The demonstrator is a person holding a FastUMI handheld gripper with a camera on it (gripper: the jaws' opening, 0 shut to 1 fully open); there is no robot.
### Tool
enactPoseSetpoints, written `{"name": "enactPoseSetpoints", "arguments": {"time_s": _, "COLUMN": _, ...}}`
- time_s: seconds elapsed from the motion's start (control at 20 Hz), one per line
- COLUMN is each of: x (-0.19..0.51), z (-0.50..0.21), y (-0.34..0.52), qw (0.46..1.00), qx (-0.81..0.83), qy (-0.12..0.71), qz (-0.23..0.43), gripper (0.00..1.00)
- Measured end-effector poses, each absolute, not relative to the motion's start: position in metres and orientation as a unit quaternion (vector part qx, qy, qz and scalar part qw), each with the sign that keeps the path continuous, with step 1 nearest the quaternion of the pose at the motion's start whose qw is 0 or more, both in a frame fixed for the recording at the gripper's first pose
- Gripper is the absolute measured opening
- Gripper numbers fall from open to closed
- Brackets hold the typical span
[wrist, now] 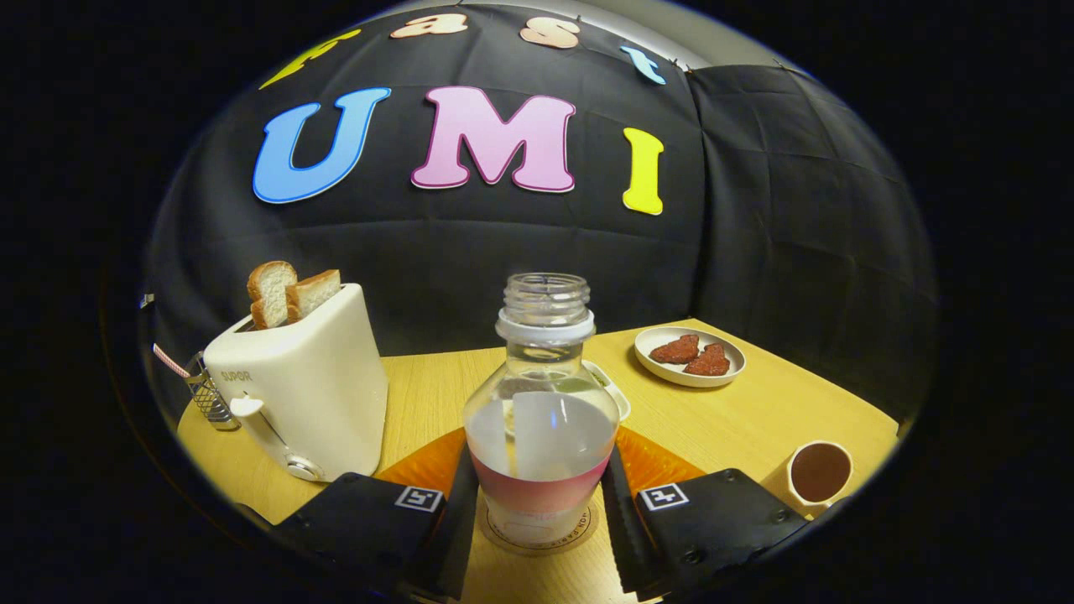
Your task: Take the bottle from table, then pour the juice into the cup, finally place the bottle on the coaster
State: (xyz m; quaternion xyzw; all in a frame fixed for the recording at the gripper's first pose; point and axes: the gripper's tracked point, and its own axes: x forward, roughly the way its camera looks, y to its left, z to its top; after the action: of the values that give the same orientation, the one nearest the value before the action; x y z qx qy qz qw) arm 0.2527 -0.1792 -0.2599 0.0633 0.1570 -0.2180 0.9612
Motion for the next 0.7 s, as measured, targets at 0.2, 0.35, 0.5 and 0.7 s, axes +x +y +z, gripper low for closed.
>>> {"name": "enactPoseSetpoints", "arguments": {"time_s": 0.2, "x": 0.252, "z": -0.26, "y": -0.18, "qw": 0.964, "qx": 0.048, "qy": 0.152, "qz": -0.212, "gripper": 0.7}}
{"name": "enactPoseSetpoints", "arguments": {"time_s": 0.35, "x": 0.248, "z": -0.261, "y": -0.182, "qw": 0.961, "qx": 0.043, "qy": 0.158, "qz": -0.222, "gripper": 0.74}}
{"name": "enactPoseSetpoints", "arguments": {"time_s": 0.5, "x": 0.24, "z": -0.262, "y": -0.184, "qw": 0.956, "qx": 0.04, "qy": 0.172, "qz": -0.233, "gripper": 0.82}}
{"name": "enactPoseSetpoints", "arguments": {"time_s": 0.7, "x": 0.223, "z": -0.25, "y": -0.177, "qw": 0.958, "qx": 0.027, "qy": 0.177, "qz": -0.223, "gripper": 0.97}}
